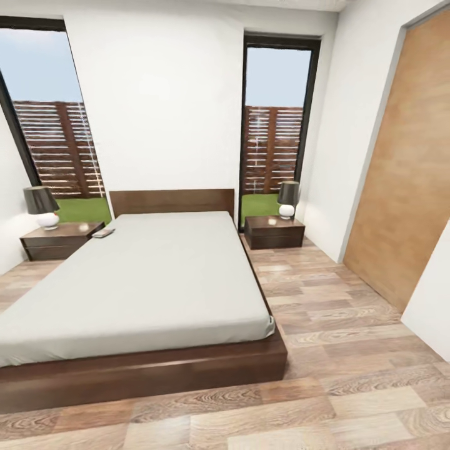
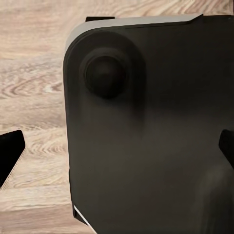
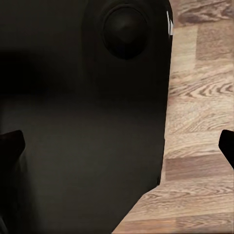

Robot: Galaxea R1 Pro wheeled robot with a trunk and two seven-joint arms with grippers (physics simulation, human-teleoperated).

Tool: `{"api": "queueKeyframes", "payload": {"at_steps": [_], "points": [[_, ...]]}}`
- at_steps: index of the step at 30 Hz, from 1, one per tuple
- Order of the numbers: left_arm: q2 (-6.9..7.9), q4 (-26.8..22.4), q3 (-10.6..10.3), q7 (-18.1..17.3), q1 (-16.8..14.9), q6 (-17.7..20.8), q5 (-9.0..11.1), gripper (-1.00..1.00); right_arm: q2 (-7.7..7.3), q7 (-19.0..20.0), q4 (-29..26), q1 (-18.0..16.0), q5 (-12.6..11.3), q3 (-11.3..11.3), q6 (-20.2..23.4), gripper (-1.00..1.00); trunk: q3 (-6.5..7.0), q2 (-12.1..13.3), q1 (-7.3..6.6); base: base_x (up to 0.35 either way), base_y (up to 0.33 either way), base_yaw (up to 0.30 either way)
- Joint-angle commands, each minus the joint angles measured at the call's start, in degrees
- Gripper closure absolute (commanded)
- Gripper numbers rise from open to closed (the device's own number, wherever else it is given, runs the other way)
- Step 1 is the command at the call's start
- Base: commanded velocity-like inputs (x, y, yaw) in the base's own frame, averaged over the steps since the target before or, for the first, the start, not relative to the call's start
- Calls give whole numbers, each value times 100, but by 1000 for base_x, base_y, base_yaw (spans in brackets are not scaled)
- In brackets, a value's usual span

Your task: In the bedroom, move the book from the bed onto either nightstand, and place the two sandals side by side next to the bed.

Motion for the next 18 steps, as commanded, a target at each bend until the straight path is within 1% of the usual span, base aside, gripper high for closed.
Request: {"api": "queueKeyframes", "payload": {"at_steps": [1,18], "points": [[0,0,-2,0,0,-16,0,-100,0,-2,1,-2,-2,-3,2,-100,-4,-2,0,0,0,-279],[0,0,-2,0,0,-16,2,-100,0,-2,0,-2,-2,-3,2,-100,-4,-2,0,0,0,-279]]}}
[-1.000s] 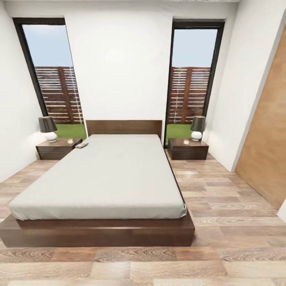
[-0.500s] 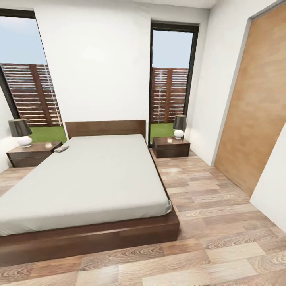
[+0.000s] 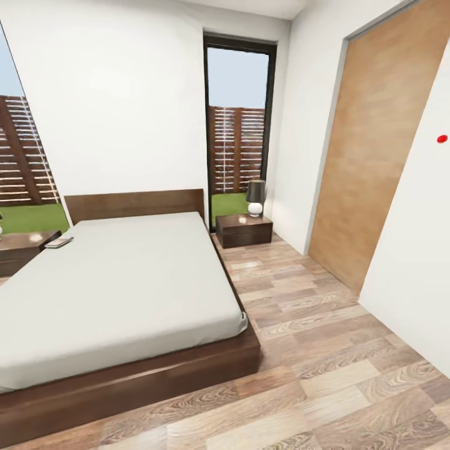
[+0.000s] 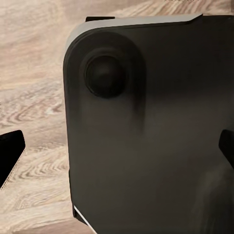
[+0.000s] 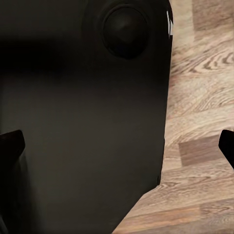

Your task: In the bedroom, move the book from the bed onto either nightstand, and place the two sandals side by side next to the bed.

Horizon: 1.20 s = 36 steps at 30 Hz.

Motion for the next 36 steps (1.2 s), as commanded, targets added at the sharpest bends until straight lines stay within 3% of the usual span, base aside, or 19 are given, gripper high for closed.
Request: {"api": "queueKeyframes", "payload": {"at_steps": [1,36], "points": [[0,0,-2,0,0,-16,5,-100,0,-2,2,-2,-3,-3,2,-100,-4,-2,0,0,0,-279],[0,0,-2,0,0,-16,3,-100,0,-2,3,-2,-2,-2,2,-100,-4,-2,0,0,0,-282]]}}
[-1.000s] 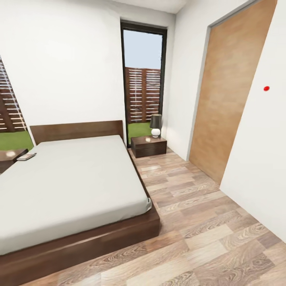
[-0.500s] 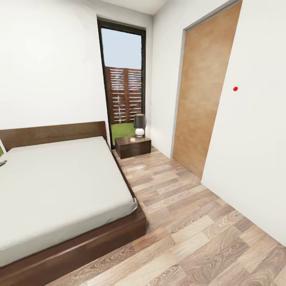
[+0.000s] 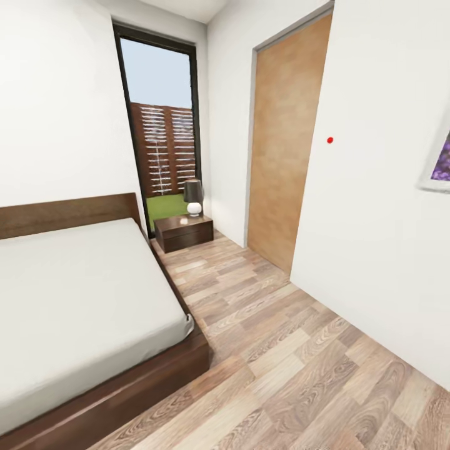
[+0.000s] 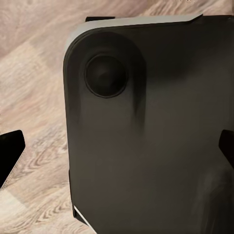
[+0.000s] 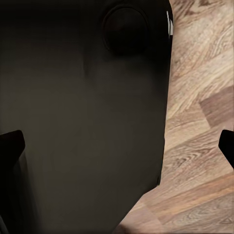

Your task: In the bedroom, move the book from the bed onto either nightstand, and place the two sandals side by side next to the bed.

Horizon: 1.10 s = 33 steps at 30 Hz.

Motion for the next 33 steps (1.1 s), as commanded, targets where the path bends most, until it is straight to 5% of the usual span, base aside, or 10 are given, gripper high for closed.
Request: {"api": "queueKeyframes", "payload": {"at_steps": [1,15,33], "points": [[0,0,-2,0,0,-16,1,-100,0,-2,1,-2,-2,-3,2,-100,-4,-2,0,0,0,-283],[0,-5,-1,0,2,-16,0,-100,0,-2,1,-2,-2,14,-5,-100,-4,-2,0,0,0,-268],[0,-9,-2,-8,0,-57,5,-100,-3,-2,1,-2,-2,11,-15,-100,-4,-2,0,0,0,-16]]}}
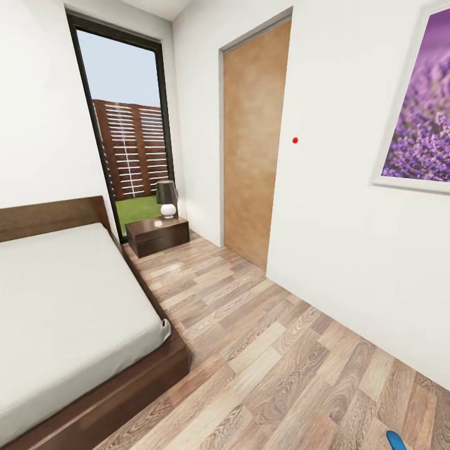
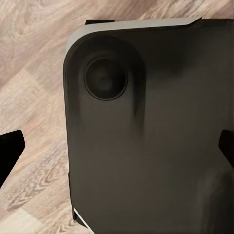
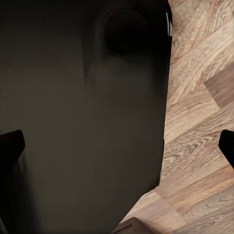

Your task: In the bedroom, move the book from the bed onto either nightstand, and place the two sandals side by side next to the bed.

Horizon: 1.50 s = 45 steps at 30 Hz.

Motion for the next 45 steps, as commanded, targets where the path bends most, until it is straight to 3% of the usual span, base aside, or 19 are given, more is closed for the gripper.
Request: {"api": "queueKeyframes", "payload": {"at_steps": [1,13,24,36,41,45], "points": [[0,-1,-2,-1,0,-16,3,-100,-6,-2,0,-1,-2,-3,0,-100,-4,-2,0,0,0,0],[-1,-177,0,-1,0,-12,-5,-100,1,1,0,-1,3,-7,-1,-100,-4,-2,0,3,0,0],[0,-244,4,-1,0,-24,-4,-100,4,-1,-6,-1,6,-5,-1,-100,-4,-2,0,187,0,0],[5,-252,5,-1,0,-239,-5,-100,3,-2,-27,-1,14,-1,-1,-100,-4,-2,0,9,0,0],[8,-542,8,-1,0,-368,-1,-100,-18,-2,-107,-1,11,-6,-54,-100,-4,-2,0,0,0,0],[10,-1040,14,-1,-2,-428,3,-100,-34,-2,-475,-1,8,-6,-160,-100,-4,-2,0,0,0,0]]}}
